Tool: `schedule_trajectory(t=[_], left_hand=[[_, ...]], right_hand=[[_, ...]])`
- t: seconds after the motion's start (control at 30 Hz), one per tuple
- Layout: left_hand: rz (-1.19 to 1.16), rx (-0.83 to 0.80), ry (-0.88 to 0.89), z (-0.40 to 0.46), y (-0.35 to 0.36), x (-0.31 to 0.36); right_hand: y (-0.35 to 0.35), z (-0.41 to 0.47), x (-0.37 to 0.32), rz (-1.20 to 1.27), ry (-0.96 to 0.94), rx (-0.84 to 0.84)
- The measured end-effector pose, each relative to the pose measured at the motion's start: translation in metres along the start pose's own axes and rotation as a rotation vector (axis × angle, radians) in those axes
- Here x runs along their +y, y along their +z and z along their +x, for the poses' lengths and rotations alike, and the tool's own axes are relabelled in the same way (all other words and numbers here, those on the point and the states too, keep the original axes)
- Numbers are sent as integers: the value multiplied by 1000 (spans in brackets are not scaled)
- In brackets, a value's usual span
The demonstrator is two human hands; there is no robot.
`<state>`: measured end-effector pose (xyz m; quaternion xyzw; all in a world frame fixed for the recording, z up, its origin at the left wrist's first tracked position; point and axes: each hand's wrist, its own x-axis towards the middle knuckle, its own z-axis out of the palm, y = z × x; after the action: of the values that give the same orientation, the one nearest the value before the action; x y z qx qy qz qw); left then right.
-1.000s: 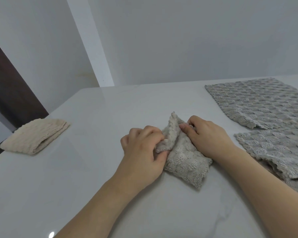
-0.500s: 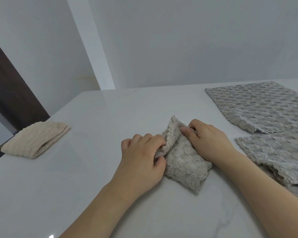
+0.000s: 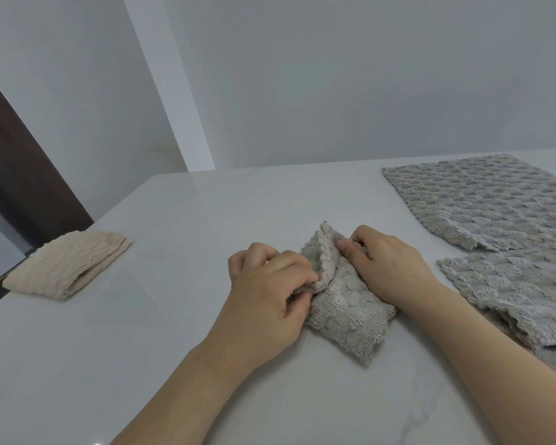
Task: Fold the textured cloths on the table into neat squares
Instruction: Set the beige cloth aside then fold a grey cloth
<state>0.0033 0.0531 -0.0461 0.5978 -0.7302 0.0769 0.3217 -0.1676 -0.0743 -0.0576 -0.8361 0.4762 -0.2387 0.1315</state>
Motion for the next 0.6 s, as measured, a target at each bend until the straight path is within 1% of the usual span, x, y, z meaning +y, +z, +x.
schedule_trajectory(t=[0.07,0.17,0.23,0.33,0.43,0.6], left_hand=[[-72,-28,-157,0,0,2],[-199,-130,-497,2,0,-2],[-336,-162,-626,5,1,-7],[-459,-214,-723,8,2,-14],[-554,-249,-749,7,1,-18],[-618,-209,-798,7,0,-27]], right_hand=[[0,0,1,1,1,1],[0,-1,0,2,0,2],[0,-1,0,5,-3,-3],[0,-1,0,5,-3,-9],[-2,-1,-2,3,11,-26],[-2,-1,-2,16,32,-24]])
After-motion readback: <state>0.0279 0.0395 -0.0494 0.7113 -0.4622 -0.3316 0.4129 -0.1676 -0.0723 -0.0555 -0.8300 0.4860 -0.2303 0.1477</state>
